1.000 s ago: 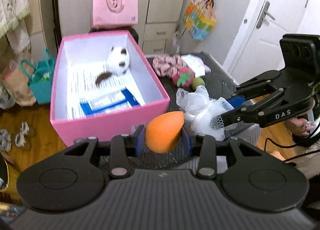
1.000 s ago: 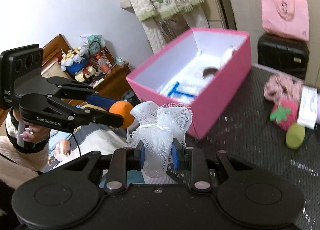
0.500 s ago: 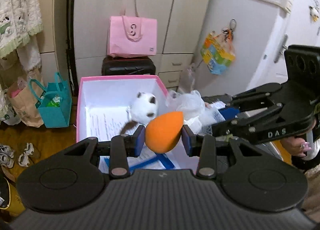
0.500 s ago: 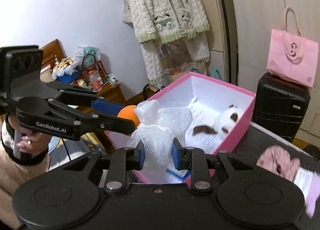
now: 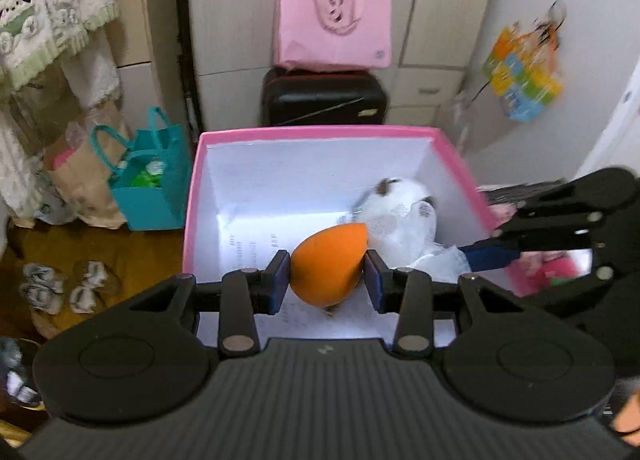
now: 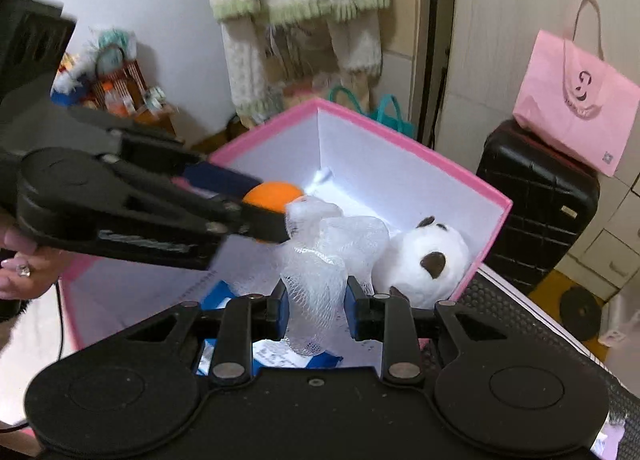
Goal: Organize soft objects
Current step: 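Carry the orange sponge and mesh puff over the pink box with both grippers, then open both grippers to drop the sponge and puff into the box, then withdraw both grippers from the box toward the strawberry plush and green sponge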
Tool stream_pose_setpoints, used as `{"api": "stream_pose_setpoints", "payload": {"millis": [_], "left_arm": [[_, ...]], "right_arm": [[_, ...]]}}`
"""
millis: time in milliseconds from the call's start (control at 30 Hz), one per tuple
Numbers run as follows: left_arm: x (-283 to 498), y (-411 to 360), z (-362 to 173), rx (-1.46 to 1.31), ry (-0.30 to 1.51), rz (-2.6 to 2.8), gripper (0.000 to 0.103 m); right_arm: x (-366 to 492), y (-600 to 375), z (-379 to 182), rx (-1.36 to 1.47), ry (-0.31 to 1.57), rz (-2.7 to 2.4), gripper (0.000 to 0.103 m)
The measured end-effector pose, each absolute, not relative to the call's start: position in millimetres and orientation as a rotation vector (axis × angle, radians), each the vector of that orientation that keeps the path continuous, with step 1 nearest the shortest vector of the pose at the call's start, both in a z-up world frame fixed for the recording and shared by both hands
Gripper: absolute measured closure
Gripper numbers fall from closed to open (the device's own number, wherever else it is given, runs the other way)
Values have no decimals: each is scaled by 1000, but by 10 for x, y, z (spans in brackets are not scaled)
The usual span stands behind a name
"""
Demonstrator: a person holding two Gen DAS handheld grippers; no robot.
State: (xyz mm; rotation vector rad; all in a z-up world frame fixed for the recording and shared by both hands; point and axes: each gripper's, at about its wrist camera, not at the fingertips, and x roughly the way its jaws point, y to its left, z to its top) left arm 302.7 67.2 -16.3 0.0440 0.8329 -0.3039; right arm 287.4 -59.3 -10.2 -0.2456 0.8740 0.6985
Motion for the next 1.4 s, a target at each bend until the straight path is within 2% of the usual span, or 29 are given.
{"api": "stream_pose_setpoints", "payload": {"millis": [133,267,333,433,500,733,1000,1400], "left_arm": [[3128,633,-292,55,873,-288,64],[3165,649,-348,38,855,-266,62],[3139,653,-330,30,849,-267,57],[3037,620,-240,40,803,-274,45],[2937,604,-148,58,764,-272,43],[2515,628,219,71,700,-298,41],[1982,587,628,28,731,-436,40],[1071,65,893,133,691,-591,32]], "right_arm": [[2971,-469,-196,-332,923,686,68],[2959,-383,-230,-407,910,678,58],[2925,-382,-224,-418,898,682,49],[2831,-444,-156,-397,865,697,42],[2750,-503,-68,-384,830,698,38],[2395,-844,333,-283,733,721,37],[1805,-1338,763,-171,649,744,37],[886,-2066,958,-188,559,689,37]]}}
